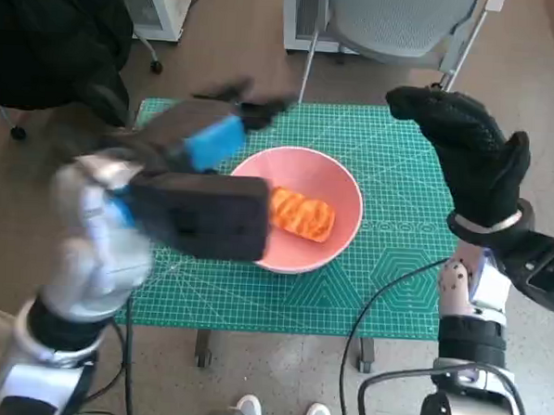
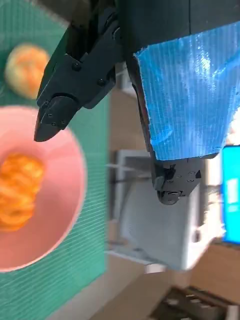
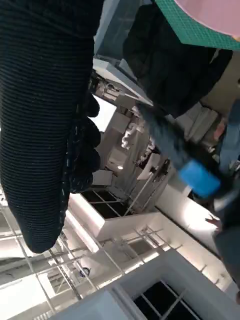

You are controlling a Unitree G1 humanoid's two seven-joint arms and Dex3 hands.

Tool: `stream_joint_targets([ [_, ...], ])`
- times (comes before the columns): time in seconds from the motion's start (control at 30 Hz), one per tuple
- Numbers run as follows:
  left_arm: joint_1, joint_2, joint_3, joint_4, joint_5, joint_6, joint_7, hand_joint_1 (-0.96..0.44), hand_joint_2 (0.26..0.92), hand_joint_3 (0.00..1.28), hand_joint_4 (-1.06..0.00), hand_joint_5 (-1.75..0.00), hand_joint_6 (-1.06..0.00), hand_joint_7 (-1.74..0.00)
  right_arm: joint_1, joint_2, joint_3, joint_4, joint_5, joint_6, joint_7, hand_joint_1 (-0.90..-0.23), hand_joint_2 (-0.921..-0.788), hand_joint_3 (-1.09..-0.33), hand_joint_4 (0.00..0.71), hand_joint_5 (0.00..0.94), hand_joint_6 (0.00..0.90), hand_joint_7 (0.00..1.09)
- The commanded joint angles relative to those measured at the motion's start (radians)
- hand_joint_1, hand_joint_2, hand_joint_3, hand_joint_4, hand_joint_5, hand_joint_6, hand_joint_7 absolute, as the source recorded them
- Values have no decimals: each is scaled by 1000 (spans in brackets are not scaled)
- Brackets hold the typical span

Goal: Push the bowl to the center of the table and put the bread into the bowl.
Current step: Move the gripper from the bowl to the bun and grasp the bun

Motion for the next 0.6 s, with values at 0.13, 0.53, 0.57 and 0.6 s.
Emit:
stream_joint_targets([
  [0.13, 77, 105, 57, -99, 58, -9, 11, -111, 686, 25, 1, 1, -187, -13, -5, 7, -2, 29, 3, -6, 15, -666, -921, -990, 404, 10, 347, 301],
  [0.53, 182, 143, 73, -132, 148, 71, -29, 177, 747, 47, 1, 1, -193, -10, -24, 7, -8, 71, 5, -20, 31, -674, -921, -990, 406, 7, 352, 295],
  [0.57, 191, 144, 73, -123, 145, 65, -23, 188, 750, 48, 1, 1, -195, -11, -26, 8, -8, 74, 5, -21, 32, -674, -921, -989, 406, 7, 352, 294],
  [0.6, 198, 145, 73, -119, 143, 60, -19, 193, 752, 49, 1, 1, -197, -11, -27, 8, -8, 76, 5, -21, 33, -674, -921, -989, 406, 7, 353, 293],
])
